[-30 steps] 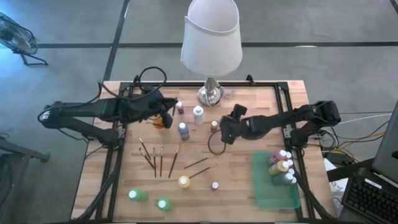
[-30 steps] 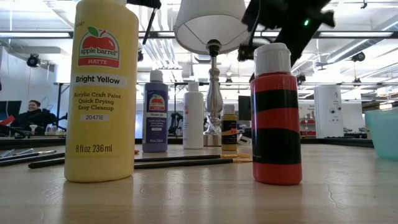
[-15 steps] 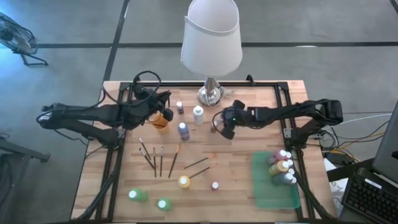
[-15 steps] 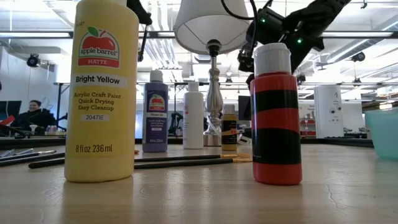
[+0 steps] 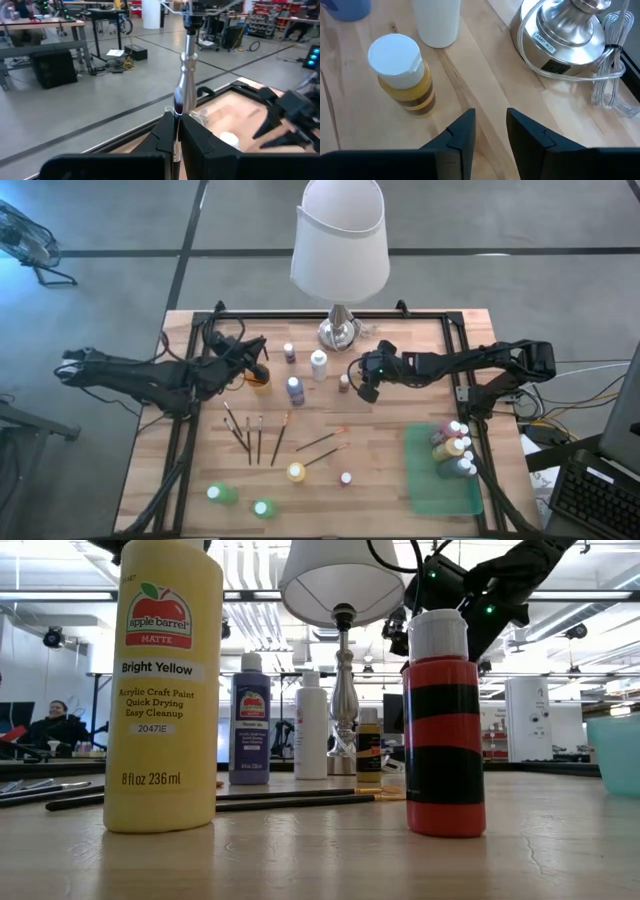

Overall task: Pick & Place Paint Supplies
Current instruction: Put the silver paint brush into the yellow cup

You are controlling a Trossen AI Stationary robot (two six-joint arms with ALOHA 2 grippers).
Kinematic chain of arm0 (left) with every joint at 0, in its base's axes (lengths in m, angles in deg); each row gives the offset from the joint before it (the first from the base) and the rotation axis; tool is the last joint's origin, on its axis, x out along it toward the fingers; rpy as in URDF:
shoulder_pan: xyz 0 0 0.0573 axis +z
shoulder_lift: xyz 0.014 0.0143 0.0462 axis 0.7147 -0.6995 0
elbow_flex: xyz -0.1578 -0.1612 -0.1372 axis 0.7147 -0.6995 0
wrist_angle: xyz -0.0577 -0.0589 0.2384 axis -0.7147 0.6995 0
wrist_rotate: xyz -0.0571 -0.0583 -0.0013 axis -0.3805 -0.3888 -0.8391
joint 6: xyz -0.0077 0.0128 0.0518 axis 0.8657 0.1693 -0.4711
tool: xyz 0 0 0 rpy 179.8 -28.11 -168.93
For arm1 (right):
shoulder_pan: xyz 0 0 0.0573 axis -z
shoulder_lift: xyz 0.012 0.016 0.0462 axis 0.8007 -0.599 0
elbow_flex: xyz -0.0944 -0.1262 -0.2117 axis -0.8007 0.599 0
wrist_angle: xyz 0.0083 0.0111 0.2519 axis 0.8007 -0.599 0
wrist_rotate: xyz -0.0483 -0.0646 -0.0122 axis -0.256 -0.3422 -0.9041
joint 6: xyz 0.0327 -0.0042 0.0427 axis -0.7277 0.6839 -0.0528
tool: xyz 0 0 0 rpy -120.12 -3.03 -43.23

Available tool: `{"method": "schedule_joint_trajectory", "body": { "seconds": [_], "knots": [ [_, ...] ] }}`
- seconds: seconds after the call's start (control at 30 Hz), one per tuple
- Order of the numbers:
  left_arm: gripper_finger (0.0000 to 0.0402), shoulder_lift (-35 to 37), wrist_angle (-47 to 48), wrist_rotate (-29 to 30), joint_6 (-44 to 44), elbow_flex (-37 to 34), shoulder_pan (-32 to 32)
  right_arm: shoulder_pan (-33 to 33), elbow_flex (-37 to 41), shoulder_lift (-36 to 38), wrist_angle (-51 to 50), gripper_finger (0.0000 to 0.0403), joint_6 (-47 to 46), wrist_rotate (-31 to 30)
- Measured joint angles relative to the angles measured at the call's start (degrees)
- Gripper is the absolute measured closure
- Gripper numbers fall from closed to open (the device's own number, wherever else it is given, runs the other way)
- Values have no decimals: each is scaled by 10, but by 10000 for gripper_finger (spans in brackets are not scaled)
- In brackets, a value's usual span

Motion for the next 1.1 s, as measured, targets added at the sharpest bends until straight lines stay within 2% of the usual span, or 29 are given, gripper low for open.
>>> {"method": "schedule_joint_trajectory", "body": {
  "seconds": [0.23, 0.47, 0.63, 0.87, 1.1],
  "knots": [
    [386, 17, -4, 4, -14, -29, -38, 0, 0, 0, 3, 318, 0, 0],
    [386, 20, 8, 65, -12, -44, -81, 0, 1, 0, 3, 331, 0, 0],
    [386, 36, -6, 90, 25, -86, -93, 0, 2, 0, 4, 335, 0, -2],
    [386, 47, -61, 94, 53, -149, -93, 0, 2, 0, 4, 316, 0, -2],
    [385, 47, -72, 93, 75, -175, -93, 0, 2, 0, 4, 292, 0, -1]
  ]
}}
